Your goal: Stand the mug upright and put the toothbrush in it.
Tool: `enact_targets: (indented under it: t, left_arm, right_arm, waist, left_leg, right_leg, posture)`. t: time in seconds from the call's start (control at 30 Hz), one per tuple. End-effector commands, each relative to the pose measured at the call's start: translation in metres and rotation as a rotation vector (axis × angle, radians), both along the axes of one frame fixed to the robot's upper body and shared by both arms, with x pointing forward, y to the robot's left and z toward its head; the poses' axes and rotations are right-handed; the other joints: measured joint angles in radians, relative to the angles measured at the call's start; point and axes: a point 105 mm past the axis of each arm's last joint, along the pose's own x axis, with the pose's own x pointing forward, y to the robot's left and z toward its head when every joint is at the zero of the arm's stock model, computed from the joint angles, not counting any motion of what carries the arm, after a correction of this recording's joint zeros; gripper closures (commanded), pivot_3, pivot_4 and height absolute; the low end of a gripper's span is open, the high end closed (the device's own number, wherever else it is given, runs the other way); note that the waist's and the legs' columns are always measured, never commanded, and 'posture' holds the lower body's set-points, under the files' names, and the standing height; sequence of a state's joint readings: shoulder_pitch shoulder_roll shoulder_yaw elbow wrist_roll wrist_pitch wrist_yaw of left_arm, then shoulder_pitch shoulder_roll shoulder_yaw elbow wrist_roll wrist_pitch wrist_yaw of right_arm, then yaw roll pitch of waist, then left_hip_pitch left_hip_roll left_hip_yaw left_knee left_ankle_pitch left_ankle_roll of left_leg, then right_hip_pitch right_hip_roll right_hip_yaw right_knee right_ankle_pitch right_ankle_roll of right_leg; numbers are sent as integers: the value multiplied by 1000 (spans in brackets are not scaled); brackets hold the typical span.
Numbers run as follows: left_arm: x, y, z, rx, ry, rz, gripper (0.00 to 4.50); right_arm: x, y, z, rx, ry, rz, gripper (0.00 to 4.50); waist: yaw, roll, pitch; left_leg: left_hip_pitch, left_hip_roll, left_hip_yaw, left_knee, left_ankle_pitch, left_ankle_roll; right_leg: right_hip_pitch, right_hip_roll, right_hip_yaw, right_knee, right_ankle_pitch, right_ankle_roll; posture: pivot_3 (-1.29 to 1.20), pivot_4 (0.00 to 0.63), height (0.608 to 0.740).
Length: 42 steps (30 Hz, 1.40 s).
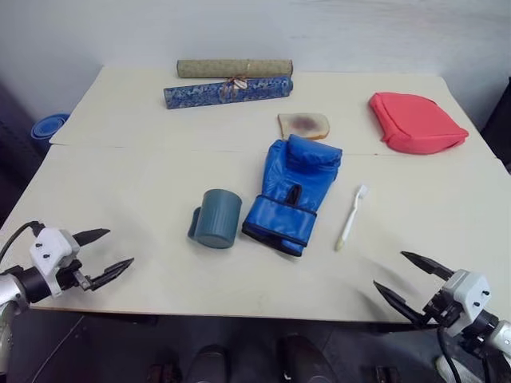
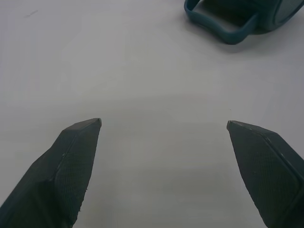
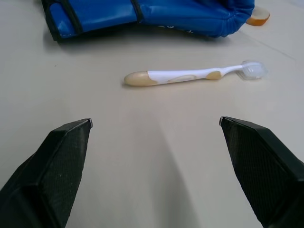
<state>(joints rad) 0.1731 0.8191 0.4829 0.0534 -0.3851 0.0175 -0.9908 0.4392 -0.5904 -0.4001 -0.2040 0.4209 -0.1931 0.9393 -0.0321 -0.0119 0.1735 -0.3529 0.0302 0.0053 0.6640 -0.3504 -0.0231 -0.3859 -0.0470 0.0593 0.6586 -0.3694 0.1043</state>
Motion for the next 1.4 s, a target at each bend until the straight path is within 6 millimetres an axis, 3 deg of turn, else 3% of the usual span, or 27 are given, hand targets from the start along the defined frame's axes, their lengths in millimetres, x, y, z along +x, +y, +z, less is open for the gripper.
enact_targets:
  t: [0.03,0.1,0.2,0.33,0.43,0.63,1.03,1.13,1.23,1.3,1.4]
  left_arm:
    - [-2,-2,2,-2,0,-6,0]
    - [-2,-4,1,-30,10,2,0]
    - [-1,-11,13,-219,98,-4,0]
    - [2,-46,46,-388,85,-164,0]
    - [3,-61,53,-398,80,-228,0]
    - [5,-73,58,-390,47,-265,0]
    - [-2,-92,59,-421,48,-349,0]
    - [0,-94,62,-418,26,-351,0]
    - [1,-94,63,-416,18,-350,0]
    - [1,-95,64,-418,5,-350,0]
    - [2,-97,66,-448,7,-358,0]
  right_arm:
    - [-1,4,10,15,-1,38,19]
    - [0,7,10,50,29,49,19]
    - [13,37,42,228,105,143,19]
    - [52,73,75,363,271,160,19]
    - [64,88,76,307,387,167,19]
    - [120,81,66,273,536,-92,19]
    - [146,141,63,471,787,37,19]
    - [149,142,57,461,812,22,574]
    - [156,141,56,487,808,-7,1491]
    - [159,140,68,563,779,16,2142]
    - [153,136,109,740,697,166,3137]
  waist:
    - [0,0,0]
    - [1,0,0]
    - [-4,0,0]
    - [-17,-1,1]
    - [-16,0,0]
    - [-18,0,0]
    - [-29,0,0]
    - [-21,1,0]
    - [-25,1,0]
    - [-27,1,0]
    - [-27,1,0]
  left_leg:
    - [0,0,0,0,0,0]
    - [0,0,0,0,0,0]
    - [0,0,0,0,0,0]
    - [0,1,-3,1,1,-1]
    - [-1,0,-6,0,2,-2]
    - [-23,-1,-6,5,4,-8]
    - [-26,0,-4,16,4,-6]
    - [-26,-1,-5,16,4,-6]
    - [-26,-1,-5,16,4,-5]
    - [-27,-1,-4,16,4,-5]
    - [-27,-1,-4,16,4,-5]
  right_leg:
    - [0,0,0,0,0,0]
    - [0,0,0,0,0,0]
    - [0,0,0,1,0,0]
    - [0,-2,-1,2,0,0]
    - [-1,-2,-3,1,0,-1]
    - [-21,-2,-4,5,0,-2]
    - [-24,-1,-3,14,0,-1]
    - [-24,-1,-3,15,0,-1]
    - [-24,-1,-3,16,0,-1]
    - [-24,-1,-3,16,0,-1]
    - [-24,-1,-3,17,0,-1]
  posture:
    - [0,150,740]
    - [0,150,740]
    - [0,150,740]
    - [0,150,740]
    - [0,150,740]
    - [0,150,740]
    - [0,150,740]
    - [0,150,740]
    - [0,150,740]
    - [0,150,740]
    - [0,150,740]
